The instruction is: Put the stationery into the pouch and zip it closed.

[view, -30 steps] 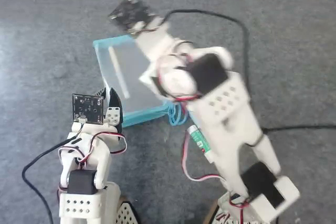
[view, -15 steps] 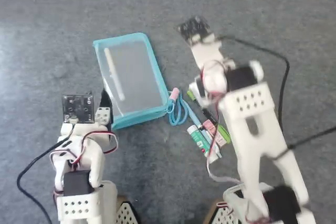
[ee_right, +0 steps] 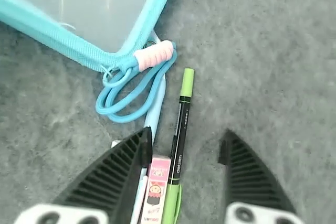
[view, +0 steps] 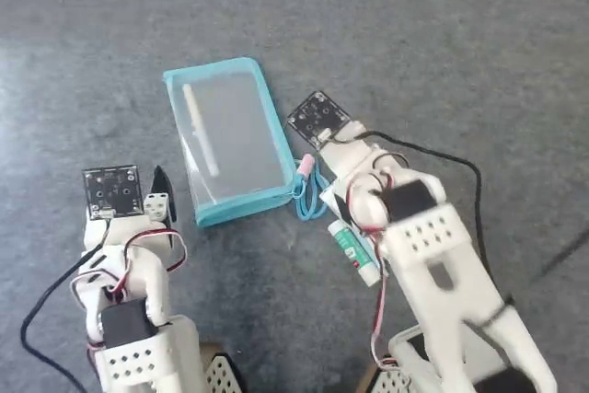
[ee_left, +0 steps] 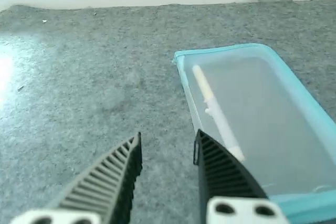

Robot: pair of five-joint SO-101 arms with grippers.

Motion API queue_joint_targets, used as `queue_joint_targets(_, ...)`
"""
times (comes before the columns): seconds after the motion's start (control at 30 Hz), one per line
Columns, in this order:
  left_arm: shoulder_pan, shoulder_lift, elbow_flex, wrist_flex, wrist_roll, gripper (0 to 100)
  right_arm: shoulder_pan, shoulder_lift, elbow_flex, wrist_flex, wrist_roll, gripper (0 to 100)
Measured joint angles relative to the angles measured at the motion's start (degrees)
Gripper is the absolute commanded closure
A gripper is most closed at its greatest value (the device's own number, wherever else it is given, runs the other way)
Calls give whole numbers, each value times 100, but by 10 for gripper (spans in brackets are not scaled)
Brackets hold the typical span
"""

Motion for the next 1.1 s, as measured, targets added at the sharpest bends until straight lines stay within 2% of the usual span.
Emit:
queue_joint_targets(0.2, 141, 0, 26, 0, 0, 840, -114, 1477, -879, -229, 70, 662)
queue_joint_targets(0.27, 158, 0, 97, 0, 0, 840, -237, 1890, -1160, -281, -176, 663)
queue_joint_targets(0.4, 316, 0, 123, 0, 0, 840, -440, 2690, -1767, -308, -1134, 663)
queue_joint_targets(0.6, 501, 0, 246, 0, -53, 840, -431, 3780, -2910, -316, -3411, 663)
queue_joint_targets(0.7, 527, 0, 325, 0, -70, 840, -431, 4158, -3279, -316, -4176, 664)
queue_joint_targets(0.77, 519, 0, 325, 0, -88, 840, -431, 4369, -3385, -316, -4290, 690)
queue_joint_targets(0.87, 519, 0, 325, 0, -88, 840, -440, 4554, -3420, -316, -4273, 781)
queue_joint_targets(1.0, 519, 0, 325, 0, -88, 840, -422, 4730, -3429, -211, -3701, 890)
queue_joint_targets(1.1, 519, 0, 325, 0, -88, 840, -440, 4730, -3429, 255, -3429, 897)
